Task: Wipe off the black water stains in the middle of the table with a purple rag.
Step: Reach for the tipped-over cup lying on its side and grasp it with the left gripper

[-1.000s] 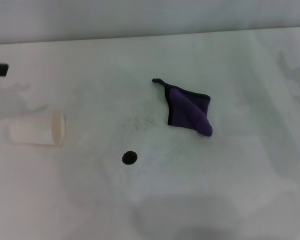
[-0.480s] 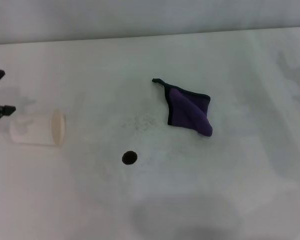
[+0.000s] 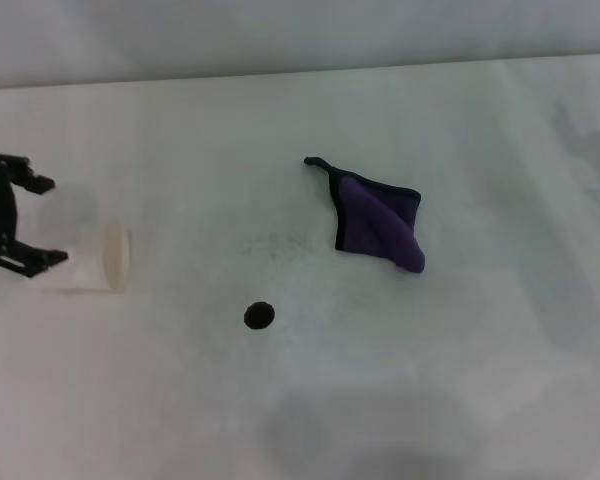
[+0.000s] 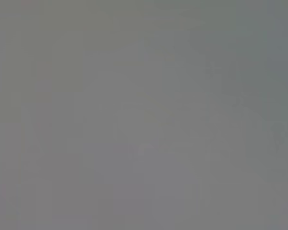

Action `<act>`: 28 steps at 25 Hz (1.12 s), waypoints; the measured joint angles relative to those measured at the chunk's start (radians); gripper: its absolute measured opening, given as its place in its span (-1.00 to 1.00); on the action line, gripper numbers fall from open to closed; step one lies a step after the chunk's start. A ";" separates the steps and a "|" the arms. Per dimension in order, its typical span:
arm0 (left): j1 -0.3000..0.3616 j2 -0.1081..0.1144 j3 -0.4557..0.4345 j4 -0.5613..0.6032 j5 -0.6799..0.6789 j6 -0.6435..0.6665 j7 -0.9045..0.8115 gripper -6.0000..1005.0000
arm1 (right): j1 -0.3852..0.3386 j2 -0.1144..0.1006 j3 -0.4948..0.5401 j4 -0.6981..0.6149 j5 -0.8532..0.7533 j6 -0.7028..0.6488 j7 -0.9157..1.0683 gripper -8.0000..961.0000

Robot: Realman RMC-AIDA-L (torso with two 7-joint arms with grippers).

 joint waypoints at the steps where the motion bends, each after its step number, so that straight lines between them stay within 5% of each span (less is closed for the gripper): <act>1: -0.003 -0.007 0.013 0.000 0.011 0.005 0.000 0.74 | -0.001 0.000 0.000 0.004 0.000 0.000 0.000 0.73; 14: -0.022 -0.064 0.079 -0.014 0.150 0.070 -0.010 0.75 | -0.002 -0.001 0.026 0.021 0.002 0.001 0.000 0.73; 28: -0.037 -0.069 0.116 -0.134 0.158 0.171 -0.009 0.75 | 0.001 -0.001 0.026 0.035 0.002 0.005 0.000 0.73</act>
